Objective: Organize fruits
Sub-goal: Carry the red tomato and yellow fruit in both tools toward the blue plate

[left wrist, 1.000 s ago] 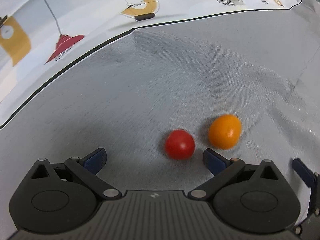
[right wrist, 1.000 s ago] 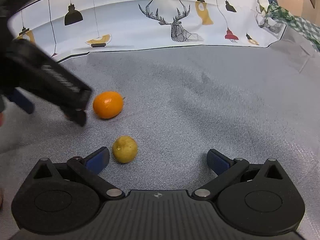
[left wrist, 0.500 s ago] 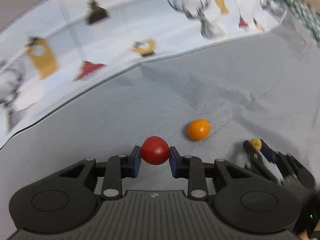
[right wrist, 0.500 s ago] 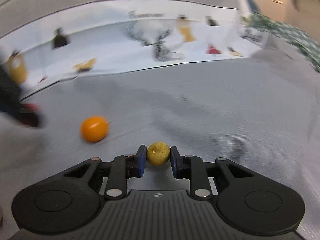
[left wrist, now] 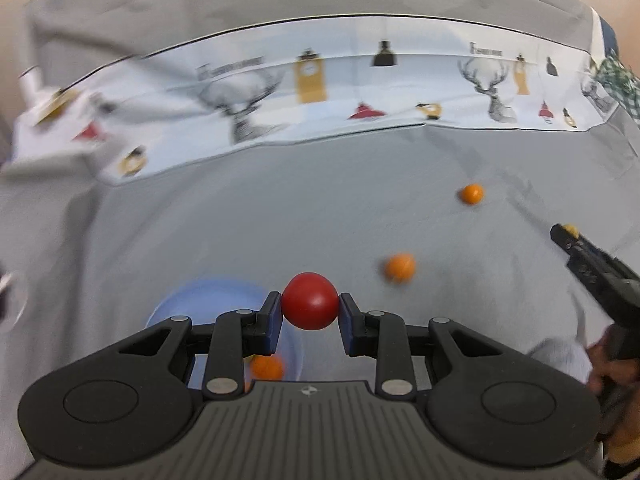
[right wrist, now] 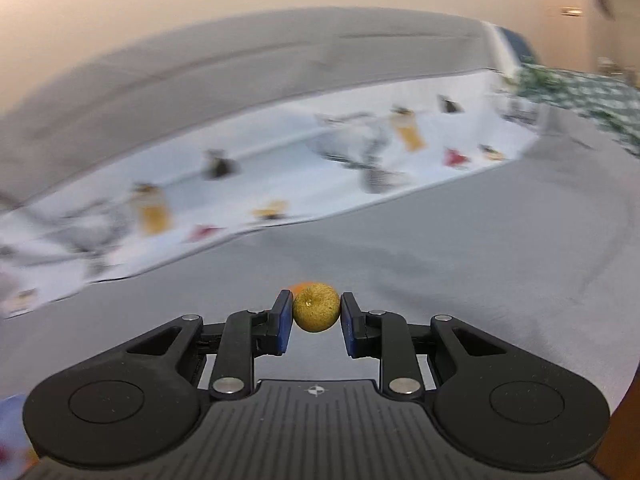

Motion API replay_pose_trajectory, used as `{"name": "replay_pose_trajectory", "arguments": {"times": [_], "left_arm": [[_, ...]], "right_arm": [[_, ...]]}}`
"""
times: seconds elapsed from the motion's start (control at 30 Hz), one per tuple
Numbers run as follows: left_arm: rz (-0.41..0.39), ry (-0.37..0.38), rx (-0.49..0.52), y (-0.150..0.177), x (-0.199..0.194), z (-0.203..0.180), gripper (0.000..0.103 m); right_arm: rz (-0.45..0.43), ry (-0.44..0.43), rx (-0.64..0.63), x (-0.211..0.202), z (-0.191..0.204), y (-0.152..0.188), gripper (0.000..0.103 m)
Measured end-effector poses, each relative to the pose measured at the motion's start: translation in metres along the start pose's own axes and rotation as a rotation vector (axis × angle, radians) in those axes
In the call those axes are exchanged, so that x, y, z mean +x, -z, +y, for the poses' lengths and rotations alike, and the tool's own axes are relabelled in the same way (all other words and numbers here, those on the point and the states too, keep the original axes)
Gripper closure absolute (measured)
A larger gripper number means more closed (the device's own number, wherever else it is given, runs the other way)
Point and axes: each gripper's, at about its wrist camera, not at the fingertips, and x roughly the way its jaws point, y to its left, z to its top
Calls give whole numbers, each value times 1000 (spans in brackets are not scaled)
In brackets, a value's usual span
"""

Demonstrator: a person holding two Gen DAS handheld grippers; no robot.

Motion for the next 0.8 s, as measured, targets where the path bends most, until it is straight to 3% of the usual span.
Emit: {"name": "replay_pose_trajectory", "arguments": {"times": [0.27,0.47,0.67,0.8], "left_arm": [[0,-12,-108,96,-69,50,70],[-45,-54,-171,151,-105,66,70],[-119,-43,-241,176,-133,78,70],[-153,-26,-246,181,-143,79,70]], "right_arm": [[91,-329,-127,-118,69,17,76],[97,-501,-267,-185,112,33,76],[66,-554,-424,-228,141,51,76],[66,-541,-439,-240,142,51,76]]}}
